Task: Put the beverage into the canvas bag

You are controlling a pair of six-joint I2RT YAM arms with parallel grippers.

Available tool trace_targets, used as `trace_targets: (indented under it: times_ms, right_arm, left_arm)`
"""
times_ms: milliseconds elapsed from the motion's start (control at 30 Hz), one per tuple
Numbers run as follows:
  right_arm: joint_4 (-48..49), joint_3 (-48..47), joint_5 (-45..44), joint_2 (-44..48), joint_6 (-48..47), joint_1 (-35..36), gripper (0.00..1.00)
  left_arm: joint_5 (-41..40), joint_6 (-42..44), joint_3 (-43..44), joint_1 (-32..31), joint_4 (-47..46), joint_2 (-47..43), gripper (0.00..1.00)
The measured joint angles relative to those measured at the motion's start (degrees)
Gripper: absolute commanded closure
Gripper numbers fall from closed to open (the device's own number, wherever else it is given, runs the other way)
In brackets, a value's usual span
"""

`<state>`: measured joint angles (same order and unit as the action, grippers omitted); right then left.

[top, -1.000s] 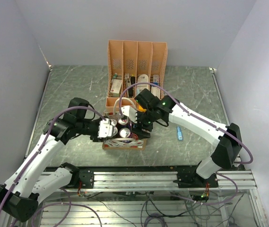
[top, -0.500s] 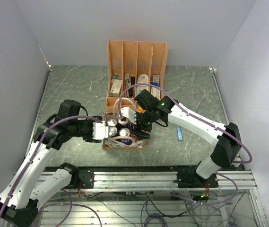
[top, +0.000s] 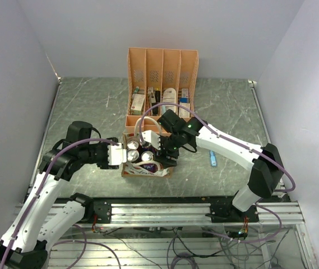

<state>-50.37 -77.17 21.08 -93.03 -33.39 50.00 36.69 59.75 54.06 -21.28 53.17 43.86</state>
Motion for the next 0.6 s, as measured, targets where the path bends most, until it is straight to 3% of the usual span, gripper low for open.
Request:
trace_targets:
  times_ms: [133, 600]
  right_arm:
    - [1.0, 0.6, 0.2, 0.0, 0.1, 0.1, 0.52]
    - [2.1, 1.7, -0.1, 0.7, 0.4, 0.3, 0.28]
  left_arm:
    - [0.7, -0.3, 0.0, 0.6, -0.3, 0.0, 0.36]
    - [1.1, -0.4, 0.0, 1.3, -0.4, -0.2, 0.35]
